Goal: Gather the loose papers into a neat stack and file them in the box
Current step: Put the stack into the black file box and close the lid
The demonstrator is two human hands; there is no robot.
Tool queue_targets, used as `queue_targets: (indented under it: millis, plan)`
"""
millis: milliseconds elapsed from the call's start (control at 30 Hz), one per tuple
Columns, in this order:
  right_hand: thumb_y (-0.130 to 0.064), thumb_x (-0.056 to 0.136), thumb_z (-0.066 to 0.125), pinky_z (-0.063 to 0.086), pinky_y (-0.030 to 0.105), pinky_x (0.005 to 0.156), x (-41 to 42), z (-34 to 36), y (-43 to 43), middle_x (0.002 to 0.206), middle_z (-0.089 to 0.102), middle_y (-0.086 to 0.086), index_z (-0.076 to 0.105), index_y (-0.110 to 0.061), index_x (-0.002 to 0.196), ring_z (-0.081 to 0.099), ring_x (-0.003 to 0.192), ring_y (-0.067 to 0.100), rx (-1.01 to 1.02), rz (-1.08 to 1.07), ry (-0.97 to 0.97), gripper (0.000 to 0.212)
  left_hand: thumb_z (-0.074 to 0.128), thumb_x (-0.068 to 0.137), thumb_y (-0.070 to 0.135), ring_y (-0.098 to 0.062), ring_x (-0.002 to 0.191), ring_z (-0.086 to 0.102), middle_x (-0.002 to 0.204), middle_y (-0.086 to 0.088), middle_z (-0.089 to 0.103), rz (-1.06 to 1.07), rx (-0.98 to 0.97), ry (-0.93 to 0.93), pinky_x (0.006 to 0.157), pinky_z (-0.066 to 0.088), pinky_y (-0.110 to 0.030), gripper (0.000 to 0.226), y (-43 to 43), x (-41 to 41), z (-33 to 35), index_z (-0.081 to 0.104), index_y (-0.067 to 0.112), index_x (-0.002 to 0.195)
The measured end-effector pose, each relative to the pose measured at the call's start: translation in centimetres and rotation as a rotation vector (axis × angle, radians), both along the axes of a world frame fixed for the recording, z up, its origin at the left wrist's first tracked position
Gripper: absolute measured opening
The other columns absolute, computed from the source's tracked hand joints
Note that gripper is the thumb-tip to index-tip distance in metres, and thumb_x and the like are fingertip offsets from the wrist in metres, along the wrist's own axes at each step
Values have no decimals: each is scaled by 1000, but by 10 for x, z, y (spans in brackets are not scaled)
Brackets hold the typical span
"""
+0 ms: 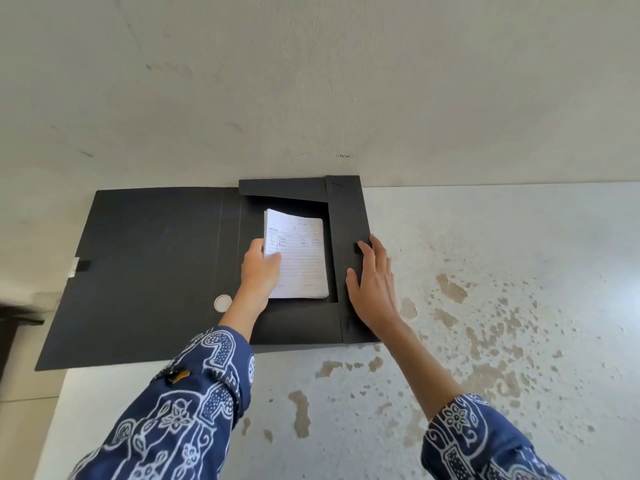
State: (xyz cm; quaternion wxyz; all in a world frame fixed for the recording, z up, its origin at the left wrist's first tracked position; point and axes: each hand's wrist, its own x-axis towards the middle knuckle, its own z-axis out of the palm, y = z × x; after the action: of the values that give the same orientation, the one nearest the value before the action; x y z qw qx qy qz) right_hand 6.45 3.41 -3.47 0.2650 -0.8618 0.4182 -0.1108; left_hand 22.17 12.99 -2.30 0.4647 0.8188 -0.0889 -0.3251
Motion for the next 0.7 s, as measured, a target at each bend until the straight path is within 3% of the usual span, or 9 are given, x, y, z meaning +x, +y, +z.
queue_targets:
  millis: [267, 500, 633, 700]
  plan:
    - [-16, 94, 48, 44, 38, 98, -2, -10, 4, 154, 27, 15, 39, -3, 138, 40, 134, 30, -94, 17, -47, 47, 44, 93, 9, -24, 100, 59, 113, -7, 61, -47, -14, 38, 81, 52, -38, 23, -34, -28, -5, 51, 10, 115]
    - [-17, 93, 47, 46, 39, 95, -3, -14, 3, 154, 28, 14, 40, -4, 138, 43, 133, 30, -113, 11, -47, 47, 45, 94, 9, -23, 100, 54, 123, -12, 57, -61, 2, 50, 84, 48, -35, 30, -58, -47, -7, 47, 7, 124]
    - [-17, 93, 47, 46, 40, 96, -3, -15, 3, 154, 28, 15, 40, -4, 138, 44, 131, 30, -112, 12, -58, 47, 52, 91, 11, -28, 105, 57, 130, -12, 49, -45, 137, -185, 78, 49, -34, 51, -55, -53, -4, 34, 10, 139]
    - [-17, 93, 47, 46, 40, 94, -3, -15, 3, 153, 28, 15, 40, -4, 137, 45, 130, 30, -110, 8, -62, 47, 55, 90, 8, -28, 111, 55, 133, -13, 44, 5, 158, -283, 84, 49, -35, 56, -52, -55, -5, 31, 8, 141]
